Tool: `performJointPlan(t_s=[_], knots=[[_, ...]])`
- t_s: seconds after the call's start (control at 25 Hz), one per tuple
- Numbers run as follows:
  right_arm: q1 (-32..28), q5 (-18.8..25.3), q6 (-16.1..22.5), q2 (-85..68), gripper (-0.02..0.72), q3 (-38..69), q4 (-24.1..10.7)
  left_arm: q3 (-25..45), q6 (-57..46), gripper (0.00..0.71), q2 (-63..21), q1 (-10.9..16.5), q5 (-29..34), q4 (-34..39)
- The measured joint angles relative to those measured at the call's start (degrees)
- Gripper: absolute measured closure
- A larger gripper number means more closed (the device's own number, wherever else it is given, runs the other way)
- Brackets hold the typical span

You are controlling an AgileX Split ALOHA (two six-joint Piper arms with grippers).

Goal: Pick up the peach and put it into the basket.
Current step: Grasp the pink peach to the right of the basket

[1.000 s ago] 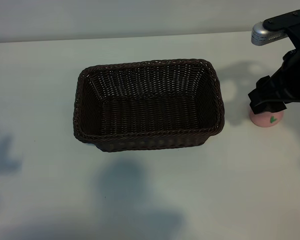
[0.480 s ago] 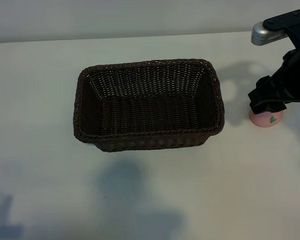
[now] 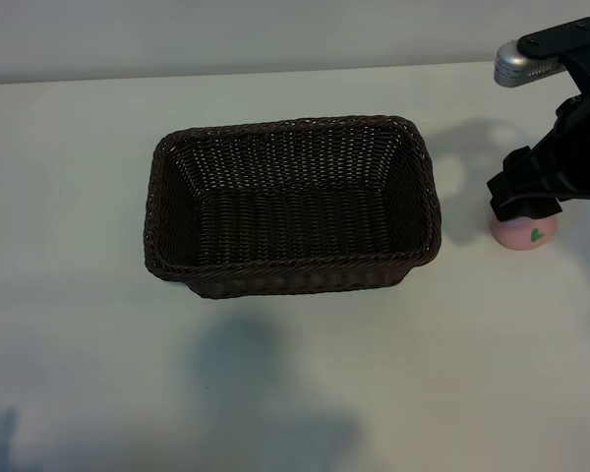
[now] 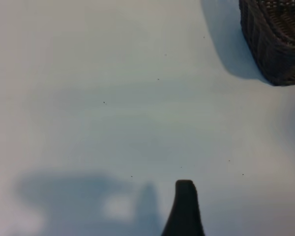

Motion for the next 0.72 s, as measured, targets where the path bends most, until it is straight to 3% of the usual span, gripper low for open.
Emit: performJointPlan(t_s=[0.4,0.72], knots=[[0.0,-4.0,0.8,0.0,0.108,0.0,-1.6,1.2,-0.7,0.117,0.0,0.0,0.0,-0.1],[0.0,-4.3,1.8,0.0,0.108,0.0,-3.3,1.2,-1.0,0.117,0.0,0.0,0.0,-0.3]])
